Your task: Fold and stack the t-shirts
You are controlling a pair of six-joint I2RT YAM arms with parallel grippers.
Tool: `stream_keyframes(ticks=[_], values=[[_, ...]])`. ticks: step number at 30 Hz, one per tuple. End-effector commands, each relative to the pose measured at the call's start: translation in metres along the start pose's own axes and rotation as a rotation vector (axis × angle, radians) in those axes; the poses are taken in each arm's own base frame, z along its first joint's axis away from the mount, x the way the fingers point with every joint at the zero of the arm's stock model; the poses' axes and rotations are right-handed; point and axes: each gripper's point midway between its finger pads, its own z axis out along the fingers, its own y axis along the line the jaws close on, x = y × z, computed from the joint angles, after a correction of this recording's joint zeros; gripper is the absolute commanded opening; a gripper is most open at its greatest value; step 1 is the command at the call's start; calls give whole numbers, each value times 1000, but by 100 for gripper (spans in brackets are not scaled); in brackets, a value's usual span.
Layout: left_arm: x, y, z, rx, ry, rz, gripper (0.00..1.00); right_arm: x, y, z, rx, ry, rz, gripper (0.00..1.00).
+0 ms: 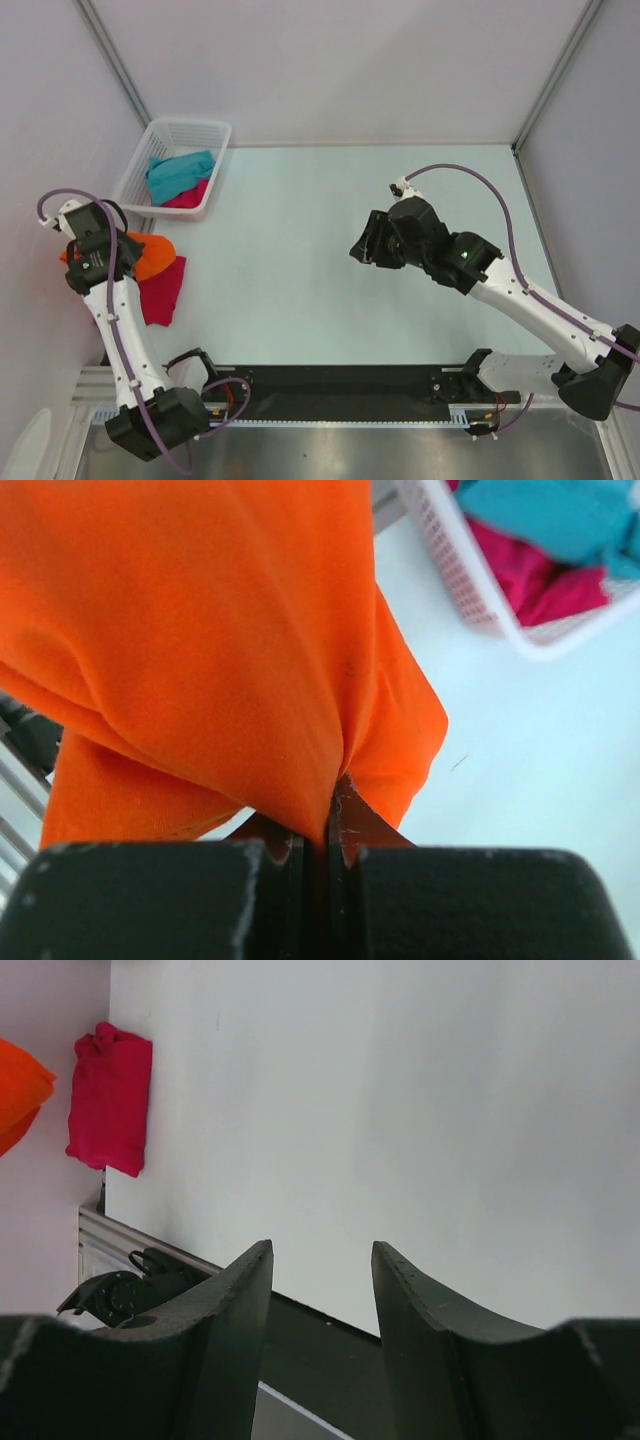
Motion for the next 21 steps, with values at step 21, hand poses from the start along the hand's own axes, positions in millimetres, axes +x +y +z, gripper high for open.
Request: stream_keyframes(ticks=[21], values=[[-23,-25,38,109,5,53,0,-22,35,22,-4,-19,-65,49]])
